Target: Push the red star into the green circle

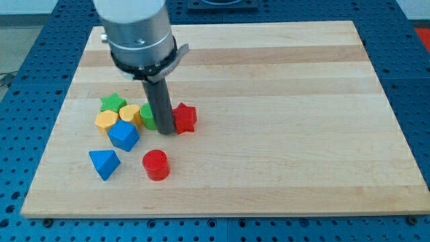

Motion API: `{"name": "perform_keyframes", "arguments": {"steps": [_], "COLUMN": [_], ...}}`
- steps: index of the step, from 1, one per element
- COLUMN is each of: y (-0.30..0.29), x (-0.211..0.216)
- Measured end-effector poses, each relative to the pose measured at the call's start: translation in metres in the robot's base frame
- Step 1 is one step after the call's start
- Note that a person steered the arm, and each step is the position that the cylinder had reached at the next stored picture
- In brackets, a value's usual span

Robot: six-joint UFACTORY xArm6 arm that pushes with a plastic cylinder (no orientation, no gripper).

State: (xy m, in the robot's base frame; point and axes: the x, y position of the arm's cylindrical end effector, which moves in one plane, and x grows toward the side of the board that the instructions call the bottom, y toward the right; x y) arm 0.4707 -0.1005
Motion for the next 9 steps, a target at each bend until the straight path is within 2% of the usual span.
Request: {"name": "perform_keyframes", "arguments": {"steps": [3,4,5,6,7,8,9], "y": [-0.024,0.01,0.072,0.115,0.112,0.087,0.058], "x": [-0.005,0.053,0.068,0.041,0.019,0.001,-0.001]}}
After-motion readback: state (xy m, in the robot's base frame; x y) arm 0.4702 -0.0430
